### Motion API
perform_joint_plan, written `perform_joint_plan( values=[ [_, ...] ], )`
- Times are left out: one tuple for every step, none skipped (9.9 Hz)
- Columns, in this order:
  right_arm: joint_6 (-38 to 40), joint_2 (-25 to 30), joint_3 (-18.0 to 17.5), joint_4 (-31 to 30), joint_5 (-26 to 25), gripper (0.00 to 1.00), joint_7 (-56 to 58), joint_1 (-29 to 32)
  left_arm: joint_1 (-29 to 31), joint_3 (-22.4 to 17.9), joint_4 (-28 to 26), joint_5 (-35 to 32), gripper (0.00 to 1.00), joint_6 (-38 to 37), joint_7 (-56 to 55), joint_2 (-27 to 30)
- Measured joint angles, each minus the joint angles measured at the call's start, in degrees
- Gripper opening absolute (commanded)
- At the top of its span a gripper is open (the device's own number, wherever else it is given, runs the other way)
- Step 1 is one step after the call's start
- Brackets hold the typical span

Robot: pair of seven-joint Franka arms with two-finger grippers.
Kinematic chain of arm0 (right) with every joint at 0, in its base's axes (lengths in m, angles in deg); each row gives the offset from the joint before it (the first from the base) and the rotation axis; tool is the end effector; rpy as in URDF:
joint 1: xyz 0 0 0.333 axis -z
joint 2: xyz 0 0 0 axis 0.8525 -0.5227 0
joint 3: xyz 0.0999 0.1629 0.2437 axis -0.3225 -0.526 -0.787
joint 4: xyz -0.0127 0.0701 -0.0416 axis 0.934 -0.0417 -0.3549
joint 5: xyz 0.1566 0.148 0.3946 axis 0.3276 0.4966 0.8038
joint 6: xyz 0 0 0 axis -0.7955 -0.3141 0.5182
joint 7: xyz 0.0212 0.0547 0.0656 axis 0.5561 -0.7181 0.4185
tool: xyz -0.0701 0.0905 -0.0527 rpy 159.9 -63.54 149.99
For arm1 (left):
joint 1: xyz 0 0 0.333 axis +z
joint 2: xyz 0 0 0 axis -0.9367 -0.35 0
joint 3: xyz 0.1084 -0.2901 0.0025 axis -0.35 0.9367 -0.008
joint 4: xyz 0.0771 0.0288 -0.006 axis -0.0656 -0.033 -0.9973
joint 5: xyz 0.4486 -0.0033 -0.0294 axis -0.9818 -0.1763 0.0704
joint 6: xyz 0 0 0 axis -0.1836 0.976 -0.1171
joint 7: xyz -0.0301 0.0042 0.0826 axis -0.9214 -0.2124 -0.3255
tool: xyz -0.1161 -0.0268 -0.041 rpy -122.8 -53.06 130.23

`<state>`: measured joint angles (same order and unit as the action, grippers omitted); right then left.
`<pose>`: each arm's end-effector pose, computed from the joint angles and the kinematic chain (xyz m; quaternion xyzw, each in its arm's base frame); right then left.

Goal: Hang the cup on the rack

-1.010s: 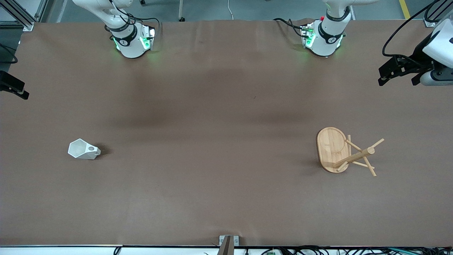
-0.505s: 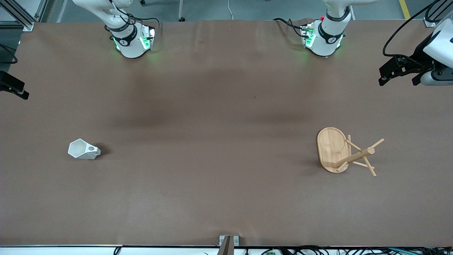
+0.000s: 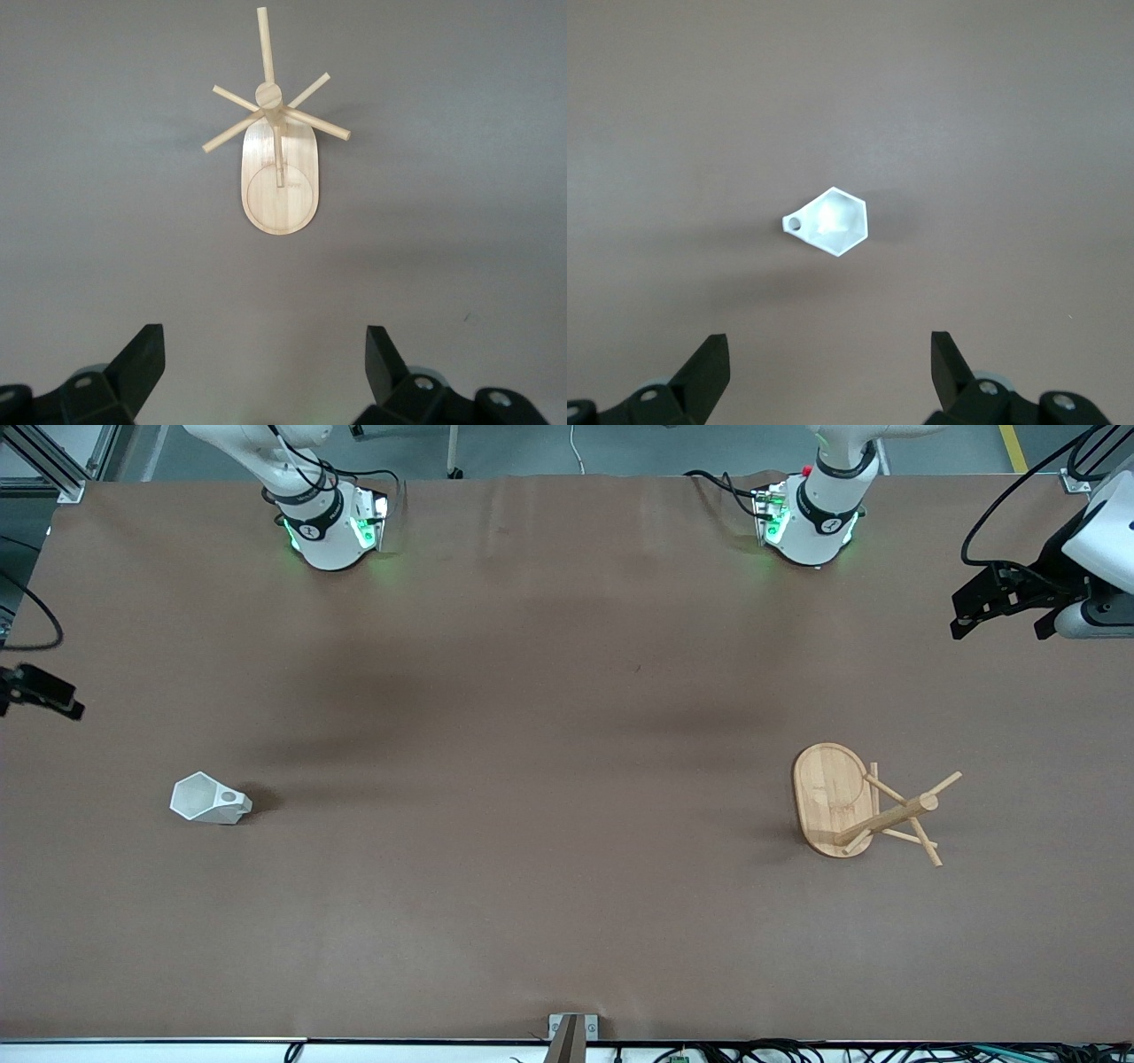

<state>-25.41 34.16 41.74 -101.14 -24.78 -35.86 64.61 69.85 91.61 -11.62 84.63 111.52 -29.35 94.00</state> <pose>0.6312 -0.1428 0.4953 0.9990 -0.0338 0.0238 0.0155 0.5833 -0.0582 0.6304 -0.9999 0.0112 -0.0123 0.0014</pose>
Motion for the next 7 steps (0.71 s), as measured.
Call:
perform_joint_plan(
  values=[
    [-4.5, -0.4, 0.0, -3.8, 0.0, 1.0, 0.0, 0.3, 0.0, 0.0, 0.0, 0.0, 1.0, 0.0, 0.0, 0.0],
    [-8.1, -1.1, 0.0, -7.0, 0.0, 1.0, 0.0, 0.5, 0.0, 0.0, 0.0, 0.0, 1.0, 0.0, 0.0, 0.0],
    [-11.3, -2.5, 0.0, -9.3, 0.0, 1.0, 0.0, 0.7, 0.0, 0.0, 0.0, 0.0, 1.0, 0.0, 0.0, 0.0],
    [-14.1, -4.5, 0.0, -10.8, 0.0, 1.0, 0.0, 0.8, 0.0, 0.0, 0.0, 0.0, 1.0, 0.0, 0.0, 0.0],
    [-16.4, -6.7, 0.0, -11.5, 0.0, 1.0, 0.0, 0.9, 0.0, 0.0, 0.1, 0.0, 1.0, 0.0, 0.0, 0.0],
    [-18.2, -9.1, 0.0, -11.6, 0.0, 1.0, 0.0, 0.9, 0.0, 0.0, 0.1, 0.0, 1.0, 0.0, 0.0, 0.0],
    [-19.9, -11.3, 0.0, -11.7, 0.0, 0.99, 0.2, 1.1, 0.0, 0.0, 0.1, 0.0, 1.0, 0.0, 0.0, 0.0]
  ],
)
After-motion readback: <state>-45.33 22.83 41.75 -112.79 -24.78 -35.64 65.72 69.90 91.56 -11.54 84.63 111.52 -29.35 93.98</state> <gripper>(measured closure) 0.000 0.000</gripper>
